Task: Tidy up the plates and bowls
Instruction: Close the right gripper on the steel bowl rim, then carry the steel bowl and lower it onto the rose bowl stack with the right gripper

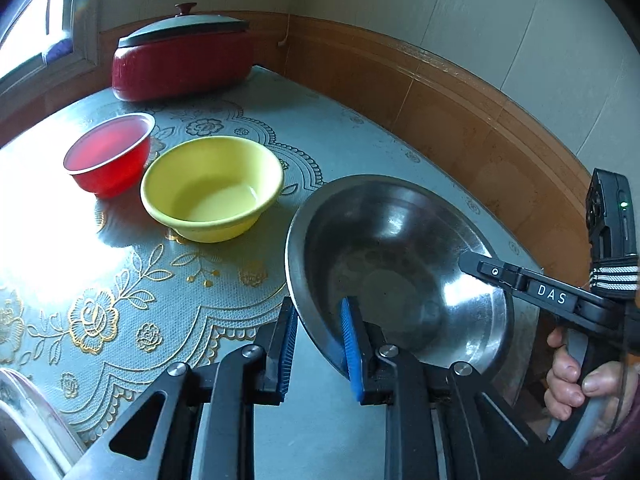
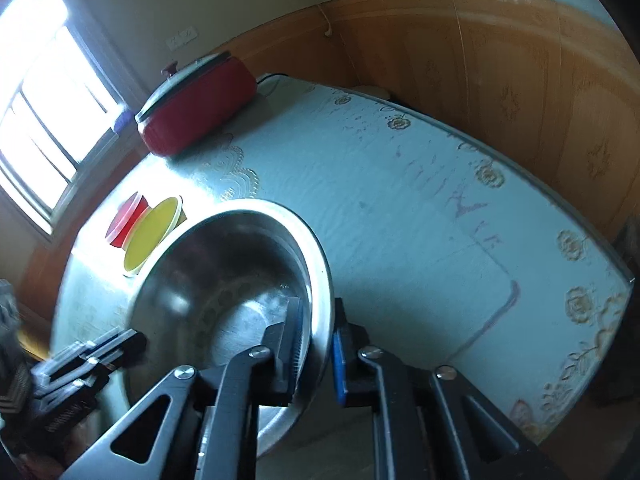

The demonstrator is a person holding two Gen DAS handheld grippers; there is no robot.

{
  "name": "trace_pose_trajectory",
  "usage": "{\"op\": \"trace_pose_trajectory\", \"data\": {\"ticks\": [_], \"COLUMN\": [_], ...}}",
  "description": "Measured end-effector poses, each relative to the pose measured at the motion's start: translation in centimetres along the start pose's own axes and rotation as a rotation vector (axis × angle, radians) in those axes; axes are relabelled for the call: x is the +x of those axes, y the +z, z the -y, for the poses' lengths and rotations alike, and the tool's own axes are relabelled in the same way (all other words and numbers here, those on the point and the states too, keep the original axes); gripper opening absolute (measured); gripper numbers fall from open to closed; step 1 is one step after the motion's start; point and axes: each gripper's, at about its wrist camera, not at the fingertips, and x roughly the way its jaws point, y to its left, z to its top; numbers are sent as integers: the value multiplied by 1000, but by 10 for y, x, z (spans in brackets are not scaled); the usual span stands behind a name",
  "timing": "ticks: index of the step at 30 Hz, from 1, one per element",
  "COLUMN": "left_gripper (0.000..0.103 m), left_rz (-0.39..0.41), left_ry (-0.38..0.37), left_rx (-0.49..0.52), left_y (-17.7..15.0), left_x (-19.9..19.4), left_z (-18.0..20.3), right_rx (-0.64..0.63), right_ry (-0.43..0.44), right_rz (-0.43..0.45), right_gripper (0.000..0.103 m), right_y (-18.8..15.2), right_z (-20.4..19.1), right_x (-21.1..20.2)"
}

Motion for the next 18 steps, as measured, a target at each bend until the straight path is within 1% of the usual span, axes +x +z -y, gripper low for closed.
{"op": "trace_pose_trajectory", "data": {"ticks": [2,8,14,18], "left_gripper": [22,22,22,22], "left_rz": [-2,1,17,31], "left_ry": [0,26,53,76], "left_rx": [-13,-28,-62,-55], "left_y": [-1,-7,-21,-29], "left_x": [-1,-8,-20,-29], "left_z": [-2,-2,-6,-9], "right_rx": [-5,9,-32,-41], "right_ry": [-4,48,76,89], "right_rz": [-1,-33,-49,-73], "right_gripper": [12,12,12,12], "right_y": [-1,-1,-2,-5], "right_z": [-2,0,-10,-19], "right_x": [0,5,10,13]}}
